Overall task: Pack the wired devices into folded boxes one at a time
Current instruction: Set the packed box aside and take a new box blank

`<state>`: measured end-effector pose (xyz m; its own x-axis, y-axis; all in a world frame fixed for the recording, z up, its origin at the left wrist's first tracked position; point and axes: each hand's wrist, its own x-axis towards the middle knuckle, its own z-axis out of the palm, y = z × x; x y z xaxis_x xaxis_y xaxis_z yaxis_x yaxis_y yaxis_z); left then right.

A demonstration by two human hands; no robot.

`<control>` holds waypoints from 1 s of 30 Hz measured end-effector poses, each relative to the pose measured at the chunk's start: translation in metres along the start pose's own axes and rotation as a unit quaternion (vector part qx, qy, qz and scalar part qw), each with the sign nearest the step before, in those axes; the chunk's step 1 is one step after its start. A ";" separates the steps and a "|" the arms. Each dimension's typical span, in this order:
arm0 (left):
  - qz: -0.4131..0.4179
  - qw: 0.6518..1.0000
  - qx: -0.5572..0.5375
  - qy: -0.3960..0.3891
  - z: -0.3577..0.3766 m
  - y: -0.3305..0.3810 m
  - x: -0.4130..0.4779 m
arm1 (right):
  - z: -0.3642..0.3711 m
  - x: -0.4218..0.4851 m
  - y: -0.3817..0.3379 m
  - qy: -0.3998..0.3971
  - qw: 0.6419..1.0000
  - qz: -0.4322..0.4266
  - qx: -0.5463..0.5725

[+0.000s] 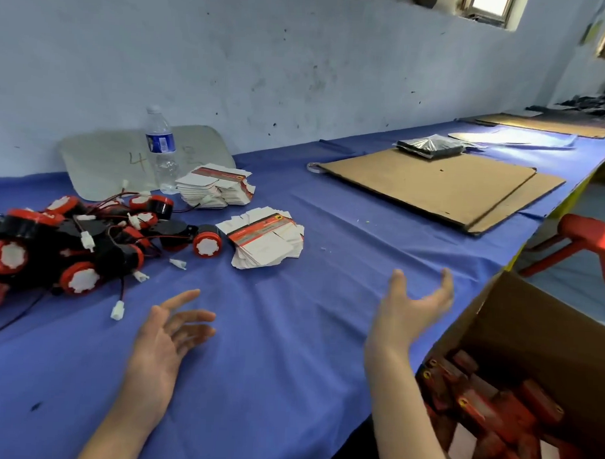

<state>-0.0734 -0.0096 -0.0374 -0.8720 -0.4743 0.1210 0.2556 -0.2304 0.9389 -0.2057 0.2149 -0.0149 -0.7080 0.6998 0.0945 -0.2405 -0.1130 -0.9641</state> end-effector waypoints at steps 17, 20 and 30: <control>-0.051 0.995 -0.071 0.045 0.001 0.004 0.004 | 0.191 -0.079 0.065 -0.443 0.682 -0.314 -0.490; -0.051 0.996 -0.068 0.040 -0.001 0.004 0.006 | 0.188 -0.080 0.070 -0.433 0.684 -0.354 -0.469; -0.056 0.996 -0.065 0.029 -0.003 0.002 0.007 | 0.181 -0.075 0.047 -0.323 0.806 -0.387 -0.309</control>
<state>-0.0780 -0.0156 -0.0353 -0.8733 -0.4871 -0.0041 0.2136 -0.3905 0.8955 -0.2837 0.0291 -0.0221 -0.7517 -0.1444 0.6435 -0.5404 0.6942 -0.4755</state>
